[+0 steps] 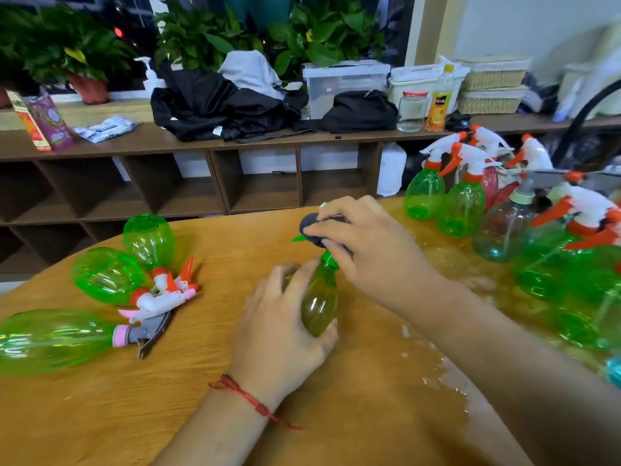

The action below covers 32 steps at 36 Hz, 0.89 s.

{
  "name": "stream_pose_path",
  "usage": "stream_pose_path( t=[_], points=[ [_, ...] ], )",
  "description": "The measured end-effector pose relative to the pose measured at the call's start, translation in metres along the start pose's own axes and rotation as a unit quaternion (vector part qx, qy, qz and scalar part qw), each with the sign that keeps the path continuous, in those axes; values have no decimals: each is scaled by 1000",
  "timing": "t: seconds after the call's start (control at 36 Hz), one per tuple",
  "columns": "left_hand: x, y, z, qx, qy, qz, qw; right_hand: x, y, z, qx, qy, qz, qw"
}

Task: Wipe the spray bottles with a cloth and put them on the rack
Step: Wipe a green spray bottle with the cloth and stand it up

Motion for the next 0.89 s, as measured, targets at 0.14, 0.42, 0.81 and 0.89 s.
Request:
stream_pose_path(
  t=[0.14,0.42,0.81,0.89],
  points=[
    [4,2,-1,0,18,-2,1000,9,11,-6,37,-8,29,999],
    [4,2,-2,2,8,-6,1000,0,20,14,88,-23,40,995],
    [6,0,1,7,-27,-19,999,24,16,-10,-16,-17,-35,999],
    [5,1,5,15,-43,-20,999,13,11,4,30,-5,19,999]
  ],
)
Point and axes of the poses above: each hand's wrist, its own y-axis towards the middle knuckle, its own x-axis out of the back of the hand, z = x × y, the point moved 5 cm from there along y, towards the middle knuckle, and after that the axes turned 10 degrees about x, right-handed, at the moved point
